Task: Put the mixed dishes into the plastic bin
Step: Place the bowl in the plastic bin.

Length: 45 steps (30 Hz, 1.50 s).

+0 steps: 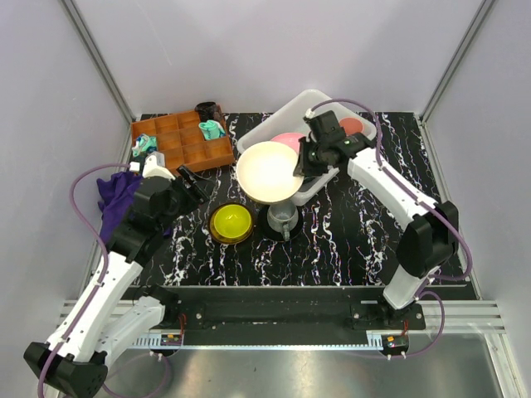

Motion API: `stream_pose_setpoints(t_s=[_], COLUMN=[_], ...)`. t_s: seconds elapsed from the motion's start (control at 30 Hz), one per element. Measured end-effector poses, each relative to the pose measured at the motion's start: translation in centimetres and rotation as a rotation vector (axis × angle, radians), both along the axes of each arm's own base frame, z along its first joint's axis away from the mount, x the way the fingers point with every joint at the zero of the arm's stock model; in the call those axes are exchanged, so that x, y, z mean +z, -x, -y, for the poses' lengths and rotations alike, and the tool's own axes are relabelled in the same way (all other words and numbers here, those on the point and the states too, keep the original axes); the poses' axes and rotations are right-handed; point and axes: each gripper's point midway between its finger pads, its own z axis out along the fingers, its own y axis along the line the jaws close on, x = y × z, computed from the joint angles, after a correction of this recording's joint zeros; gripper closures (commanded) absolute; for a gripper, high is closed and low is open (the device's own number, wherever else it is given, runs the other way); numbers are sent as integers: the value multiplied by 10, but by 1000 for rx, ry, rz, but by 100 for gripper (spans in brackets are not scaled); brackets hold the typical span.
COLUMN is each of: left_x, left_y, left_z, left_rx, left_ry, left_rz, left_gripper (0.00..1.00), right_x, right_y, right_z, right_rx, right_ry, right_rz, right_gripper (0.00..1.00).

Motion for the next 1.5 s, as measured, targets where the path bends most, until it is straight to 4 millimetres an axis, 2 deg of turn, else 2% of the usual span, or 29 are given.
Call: stream_pose_setpoints(t_s=[0.23,0.37,0.57,0.8,1.0,1.17,1.3,1.5], left_x=[-1,-5,-8,-12,-21,-23,-22,-30], left_y=[1,2,4,4,1,0,0,0], left_z=[2,3,4,5,10,11,13,17], left_rx=[-14,-21,-29,-36,-54,-59,-66,-88], left_ry=[2,2,2,1,-6,-6,-2,1], left_rz=[-2,-7,-16,-25,-52,-55,-51,-71], left_gripper=[30,30,30,30,29,29,29,29], right_x=[18,27,22,-10,-41,-64,-73,-73], right_y=[-26,-49,-87,-120,-145,-155,-159,-170], right_z=[41,65,88,91,86,83,81,78], right_rx=[-90,-158,-237,-272,-281,-286,-284,-284], right_ry=[6,0,2,8,14,13,15,9], right_rz=[23,40,43,-10,-49,-87,-108,-93], right_gripper=[100,100,100,100,100,100,100,100])
